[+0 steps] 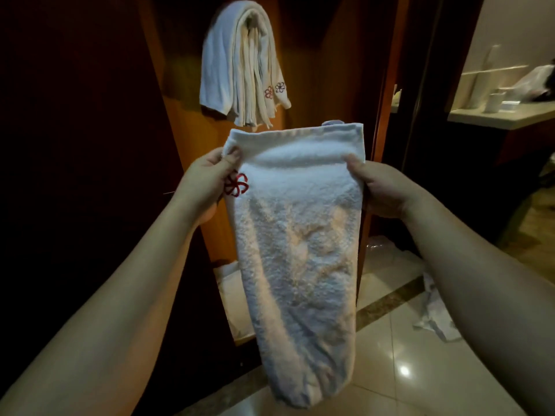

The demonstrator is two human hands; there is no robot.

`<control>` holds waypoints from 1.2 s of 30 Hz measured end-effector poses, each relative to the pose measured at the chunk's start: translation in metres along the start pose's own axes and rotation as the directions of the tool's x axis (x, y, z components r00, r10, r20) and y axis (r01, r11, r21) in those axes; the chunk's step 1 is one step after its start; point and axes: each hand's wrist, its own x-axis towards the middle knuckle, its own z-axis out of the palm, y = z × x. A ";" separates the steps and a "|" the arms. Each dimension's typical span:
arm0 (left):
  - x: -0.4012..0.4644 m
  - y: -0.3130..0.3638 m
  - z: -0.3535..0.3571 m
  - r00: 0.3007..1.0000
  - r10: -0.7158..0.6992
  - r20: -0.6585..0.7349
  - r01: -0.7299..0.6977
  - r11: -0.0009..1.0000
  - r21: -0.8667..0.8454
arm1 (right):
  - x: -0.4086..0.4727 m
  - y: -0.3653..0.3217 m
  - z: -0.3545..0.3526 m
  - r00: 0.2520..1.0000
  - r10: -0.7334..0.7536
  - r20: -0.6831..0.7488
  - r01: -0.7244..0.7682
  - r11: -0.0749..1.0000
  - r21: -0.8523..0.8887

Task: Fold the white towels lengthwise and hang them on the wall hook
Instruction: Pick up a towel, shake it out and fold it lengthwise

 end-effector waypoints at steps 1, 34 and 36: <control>0.000 -0.002 0.001 1.000 -0.020 -0.004 0.020 1.000 -0.018 | 0.001 0.001 0.003 1.000 -0.006 0.004 0.005 0.998 0.060; -0.002 0.004 -0.015 0.947 -0.012 0.322 0.102 0.958 -0.266 | -0.007 -0.001 0.021 0.986 -0.123 0.110 0.086 0.954 0.288; -0.004 0.006 -0.011 0.954 0.007 0.299 0.088 0.949 -0.303 | -0.010 -0.010 0.024 0.981 -0.149 0.127 0.109 0.956 0.274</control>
